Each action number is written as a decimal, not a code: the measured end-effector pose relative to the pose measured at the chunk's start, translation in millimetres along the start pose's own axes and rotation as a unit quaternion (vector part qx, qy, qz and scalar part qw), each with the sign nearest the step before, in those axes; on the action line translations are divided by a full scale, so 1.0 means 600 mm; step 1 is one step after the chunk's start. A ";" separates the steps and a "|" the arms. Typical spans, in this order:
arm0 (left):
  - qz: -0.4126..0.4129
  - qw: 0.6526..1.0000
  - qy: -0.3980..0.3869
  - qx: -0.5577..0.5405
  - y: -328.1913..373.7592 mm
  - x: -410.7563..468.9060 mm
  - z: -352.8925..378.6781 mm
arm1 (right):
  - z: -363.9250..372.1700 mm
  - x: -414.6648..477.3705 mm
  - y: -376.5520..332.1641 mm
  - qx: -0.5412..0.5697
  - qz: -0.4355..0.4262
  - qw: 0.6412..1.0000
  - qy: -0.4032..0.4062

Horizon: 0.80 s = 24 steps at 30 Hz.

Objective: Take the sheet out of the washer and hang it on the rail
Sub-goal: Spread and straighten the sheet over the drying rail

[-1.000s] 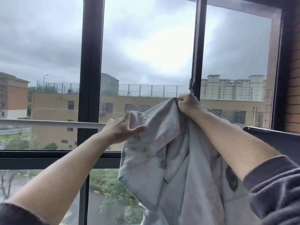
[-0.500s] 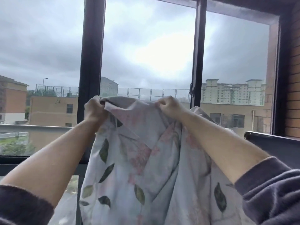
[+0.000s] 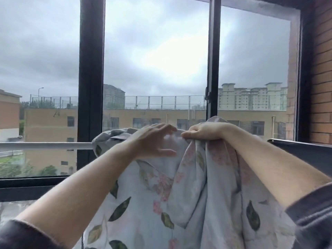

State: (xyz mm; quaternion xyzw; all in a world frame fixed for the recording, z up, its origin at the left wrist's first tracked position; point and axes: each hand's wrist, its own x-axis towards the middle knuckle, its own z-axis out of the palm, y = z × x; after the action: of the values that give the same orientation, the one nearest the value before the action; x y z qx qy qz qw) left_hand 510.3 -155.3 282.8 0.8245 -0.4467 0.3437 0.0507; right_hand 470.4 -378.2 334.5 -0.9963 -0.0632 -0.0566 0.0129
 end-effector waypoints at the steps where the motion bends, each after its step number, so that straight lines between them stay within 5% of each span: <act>1: 0.033 0.997 -0.008 0.066 -0.001 0.003 0.012 | -0.005 -0.005 0.004 0.000 0.001 1.000 -0.006; 5: 0.124 0.971 0.153 0.137 -0.023 0.002 0.041 | -0.005 -0.001 0.027 -0.022 0.003 0.997 0.069; 8: 0.075 0.977 0.176 0.097 -0.034 -0.001 0.041 | 0.007 0.017 0.041 0.025 0.014 0.985 0.172; 13: -0.131 0.965 0.226 0.020 -0.064 0.006 0.006 | 0.002 0.039 0.063 0.037 0.019 0.964 0.263; 16: -0.317 0.911 0.264 -0.014 -0.100 0.004 -0.023 | -0.001 0.044 0.062 0.034 0.006 0.958 0.283; 20: -0.526 0.845 0.095 -0.003 -0.148 -0.028 -0.044 | 0.003 0.044 0.076 0.042 0.000 0.957 0.286; 24: -0.464 0.885 -0.018 0.041 -0.131 -0.022 -0.023 | 0.023 0.043 0.062 0.027 -0.007 0.974 0.225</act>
State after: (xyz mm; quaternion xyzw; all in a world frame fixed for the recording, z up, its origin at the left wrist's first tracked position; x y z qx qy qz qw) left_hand 558.6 -93.8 302.6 0.9451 0.0009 0.2839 0.1621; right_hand 502.4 -411.5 323.2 -0.9568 -0.0673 -0.2777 0.0534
